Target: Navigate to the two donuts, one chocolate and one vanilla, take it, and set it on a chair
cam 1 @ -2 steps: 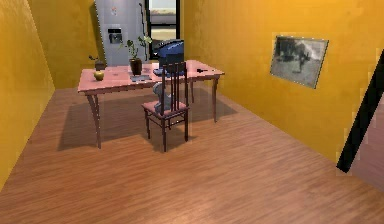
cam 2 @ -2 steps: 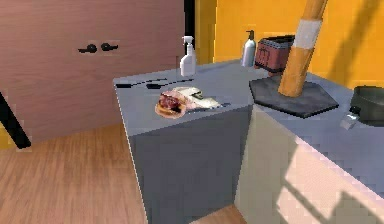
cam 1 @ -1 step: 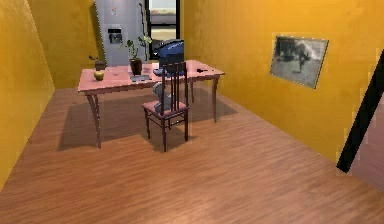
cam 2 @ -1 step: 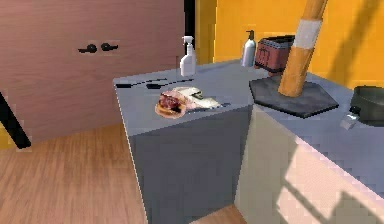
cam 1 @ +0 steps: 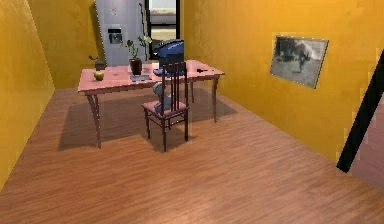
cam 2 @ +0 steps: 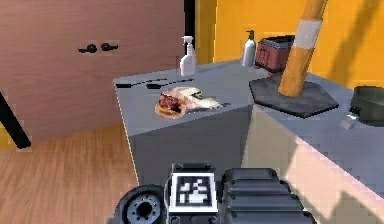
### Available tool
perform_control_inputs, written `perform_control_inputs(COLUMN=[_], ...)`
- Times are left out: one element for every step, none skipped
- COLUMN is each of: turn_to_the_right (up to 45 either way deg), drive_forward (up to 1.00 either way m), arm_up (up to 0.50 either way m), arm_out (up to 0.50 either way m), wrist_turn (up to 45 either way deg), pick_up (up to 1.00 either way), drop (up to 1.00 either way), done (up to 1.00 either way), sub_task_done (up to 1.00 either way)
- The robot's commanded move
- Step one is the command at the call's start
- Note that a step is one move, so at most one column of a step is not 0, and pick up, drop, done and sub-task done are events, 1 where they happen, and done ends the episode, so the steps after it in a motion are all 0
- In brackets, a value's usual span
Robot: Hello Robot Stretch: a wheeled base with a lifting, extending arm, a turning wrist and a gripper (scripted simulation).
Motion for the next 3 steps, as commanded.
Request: perform_control_inputs(turn_to_the_right=[0.0,0.0,0.0], drive_forward=[0.0,0.0,0.0], arm_up=[0.0,0.0,0.0], arm_out=[0.44,0.0,0.0], wrist_turn=[0.0,45.0,45.0], pick_up=[0.0,0.0,0.0], drop=[0.0,0.0,0.0], done=[0.0,0.0,0.0], sub_task_done=[0.0,0.0,0.0])
